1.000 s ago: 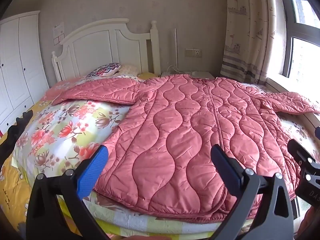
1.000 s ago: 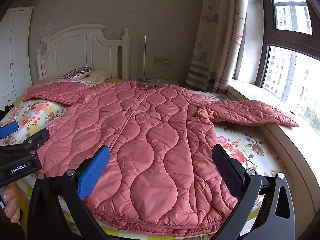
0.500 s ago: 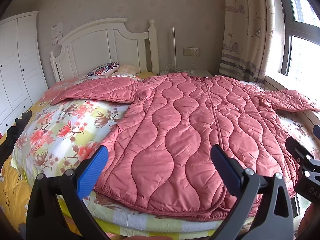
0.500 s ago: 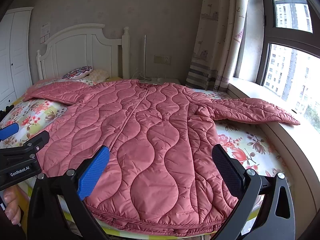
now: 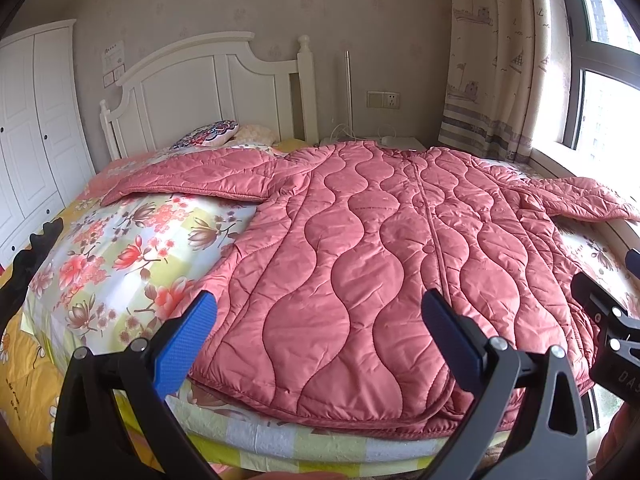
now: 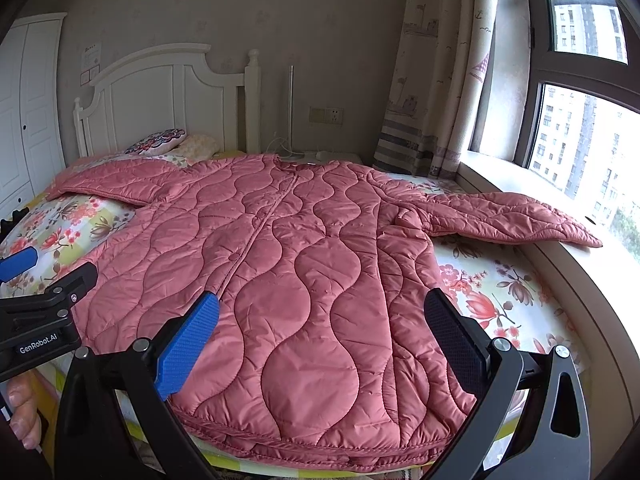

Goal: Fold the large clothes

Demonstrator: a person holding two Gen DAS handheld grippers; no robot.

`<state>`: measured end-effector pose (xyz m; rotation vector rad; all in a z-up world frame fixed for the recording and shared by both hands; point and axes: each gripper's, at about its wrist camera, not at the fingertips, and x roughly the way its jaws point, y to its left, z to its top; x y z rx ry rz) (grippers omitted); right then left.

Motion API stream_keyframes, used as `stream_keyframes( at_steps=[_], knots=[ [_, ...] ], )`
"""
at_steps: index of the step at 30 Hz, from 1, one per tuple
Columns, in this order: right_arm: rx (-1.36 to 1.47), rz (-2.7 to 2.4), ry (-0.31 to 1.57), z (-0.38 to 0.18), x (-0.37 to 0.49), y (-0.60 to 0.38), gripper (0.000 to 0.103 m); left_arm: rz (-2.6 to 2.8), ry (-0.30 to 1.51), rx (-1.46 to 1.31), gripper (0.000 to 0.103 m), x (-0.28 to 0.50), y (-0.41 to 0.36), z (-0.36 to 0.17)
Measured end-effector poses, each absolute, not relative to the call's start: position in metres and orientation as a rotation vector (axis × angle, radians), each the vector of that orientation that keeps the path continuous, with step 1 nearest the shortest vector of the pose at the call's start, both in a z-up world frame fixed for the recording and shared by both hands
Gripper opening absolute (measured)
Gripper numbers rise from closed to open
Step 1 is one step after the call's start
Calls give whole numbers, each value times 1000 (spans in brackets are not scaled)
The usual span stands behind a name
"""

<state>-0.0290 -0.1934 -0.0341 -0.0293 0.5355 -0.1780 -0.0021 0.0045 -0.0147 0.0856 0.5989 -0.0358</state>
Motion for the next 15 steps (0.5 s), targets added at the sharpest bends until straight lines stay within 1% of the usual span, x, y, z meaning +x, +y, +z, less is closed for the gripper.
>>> stream_keyframes(
  at_steps=[15],
  knots=[
    [-30, -173, 547, -37, -27, -192, 99, -31, 618, 77, 101, -1, 12, -20]
  ],
)
